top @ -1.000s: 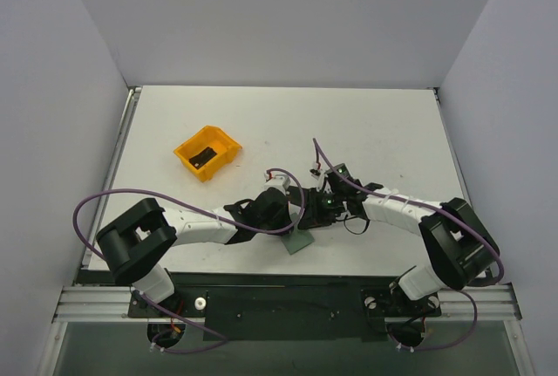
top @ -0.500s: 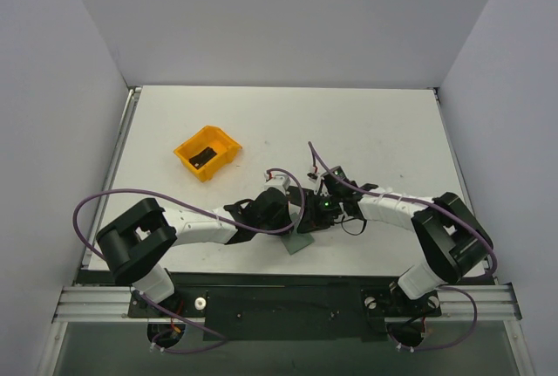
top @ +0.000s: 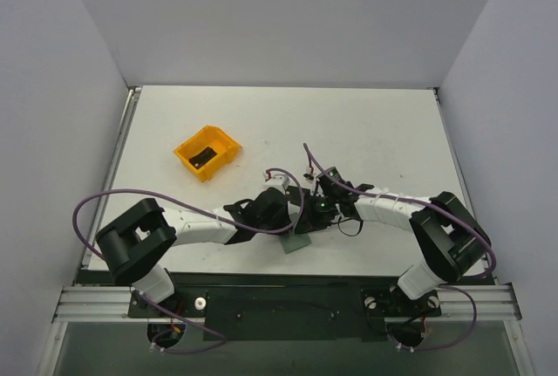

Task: Put the credit cards into the card holder
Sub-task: Close the card holder at the center of the board.

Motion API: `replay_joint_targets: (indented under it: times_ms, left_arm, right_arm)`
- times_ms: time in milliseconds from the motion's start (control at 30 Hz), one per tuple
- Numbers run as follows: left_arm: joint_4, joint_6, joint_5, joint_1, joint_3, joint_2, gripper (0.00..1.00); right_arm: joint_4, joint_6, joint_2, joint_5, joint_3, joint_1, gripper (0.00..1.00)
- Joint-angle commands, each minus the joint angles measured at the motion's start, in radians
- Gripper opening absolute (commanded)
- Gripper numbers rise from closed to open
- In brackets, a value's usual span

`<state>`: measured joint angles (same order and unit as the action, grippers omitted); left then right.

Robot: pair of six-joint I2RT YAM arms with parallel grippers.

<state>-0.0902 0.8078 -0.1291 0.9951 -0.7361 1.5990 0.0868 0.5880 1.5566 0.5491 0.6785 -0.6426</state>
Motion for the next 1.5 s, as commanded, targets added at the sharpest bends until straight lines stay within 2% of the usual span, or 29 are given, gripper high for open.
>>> replay_joint_targets:
  times_ms: [0,267,600,1467]
  left_arm:
    - [0.014,-0.001,0.003,0.007,0.014,-0.002,0.0]
    - [0.015,0.001,-0.001,0.005,0.023,-0.014,0.0]
    - [0.006,0.005,0.003,0.005,0.02,-0.007,0.0]
    - [0.009,0.002,0.006,0.005,0.023,-0.005,0.0]
  right_arm:
    - [0.022,0.027,0.027,-0.066,0.02,-0.035,0.08]
    - [0.065,0.049,-0.117,-0.118,-0.03,-0.034,0.09]
    - [-0.012,0.021,-0.196,-0.147,-0.042,-0.035,0.13]
    - [0.067,0.067,-0.104,-0.12,-0.065,-0.035,0.15]
